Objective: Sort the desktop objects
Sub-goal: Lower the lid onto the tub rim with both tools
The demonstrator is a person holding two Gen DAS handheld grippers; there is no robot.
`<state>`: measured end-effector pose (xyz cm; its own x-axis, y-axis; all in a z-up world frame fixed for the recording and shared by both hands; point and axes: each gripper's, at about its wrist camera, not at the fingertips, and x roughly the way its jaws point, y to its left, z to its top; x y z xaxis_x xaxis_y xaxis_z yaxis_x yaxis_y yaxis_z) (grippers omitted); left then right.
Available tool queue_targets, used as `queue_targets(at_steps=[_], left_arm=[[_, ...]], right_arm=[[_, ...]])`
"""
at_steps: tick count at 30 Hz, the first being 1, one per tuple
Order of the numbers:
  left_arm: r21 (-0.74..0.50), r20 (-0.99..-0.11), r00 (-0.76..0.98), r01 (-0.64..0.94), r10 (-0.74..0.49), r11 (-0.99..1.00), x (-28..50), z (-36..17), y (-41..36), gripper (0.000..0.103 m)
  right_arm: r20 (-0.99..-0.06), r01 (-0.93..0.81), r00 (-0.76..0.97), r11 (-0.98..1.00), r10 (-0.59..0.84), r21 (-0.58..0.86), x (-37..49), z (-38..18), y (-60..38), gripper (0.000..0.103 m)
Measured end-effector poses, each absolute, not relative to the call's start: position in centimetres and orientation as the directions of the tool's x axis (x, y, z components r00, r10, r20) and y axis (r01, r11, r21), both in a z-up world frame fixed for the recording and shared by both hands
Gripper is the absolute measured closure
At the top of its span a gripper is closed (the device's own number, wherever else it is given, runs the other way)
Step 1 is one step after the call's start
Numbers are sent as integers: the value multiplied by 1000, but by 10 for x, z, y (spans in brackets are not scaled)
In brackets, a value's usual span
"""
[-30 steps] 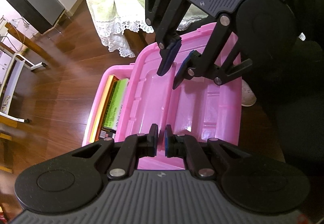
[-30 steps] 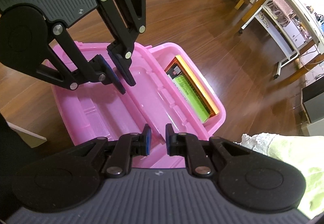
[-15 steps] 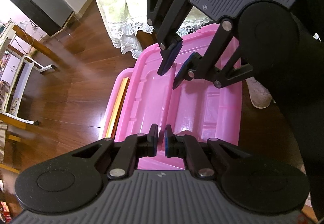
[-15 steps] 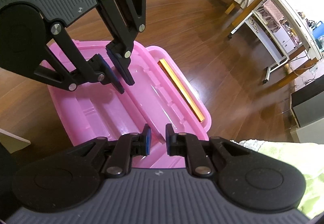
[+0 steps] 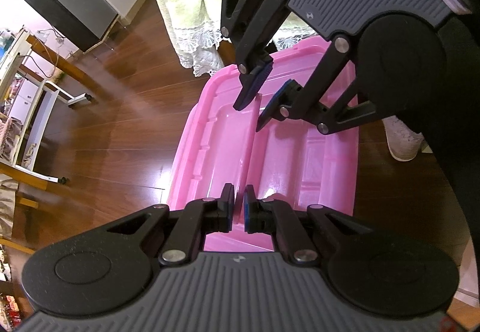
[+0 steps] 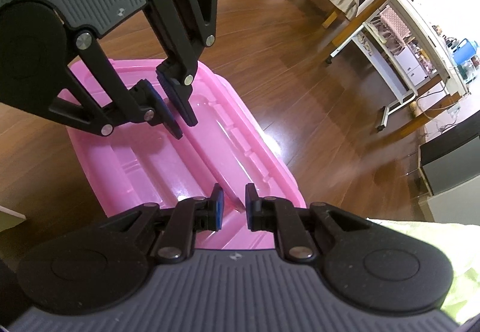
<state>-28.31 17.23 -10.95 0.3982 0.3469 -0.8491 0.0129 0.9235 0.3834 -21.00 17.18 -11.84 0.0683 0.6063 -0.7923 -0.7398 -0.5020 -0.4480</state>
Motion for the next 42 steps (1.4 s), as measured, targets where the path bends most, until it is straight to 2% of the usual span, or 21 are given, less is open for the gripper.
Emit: queue_targets(at_steps=[21,33,42], left_arm=[[409,-841,383,-12,383,912,-270,-134,201,100],[455,-832,378,48,406,889,-266,-152,207,100],[441,-847,363,69,389,895,-272,-171,213,100]], right_arm=[[-763,-759,108,-443,637,-477,-201,-146,203,93],[-749,-787,136,-389,648,-479,-195,-163,209,94],[-765,-796,123,-398,633,-456,-195,-178,212,95]])
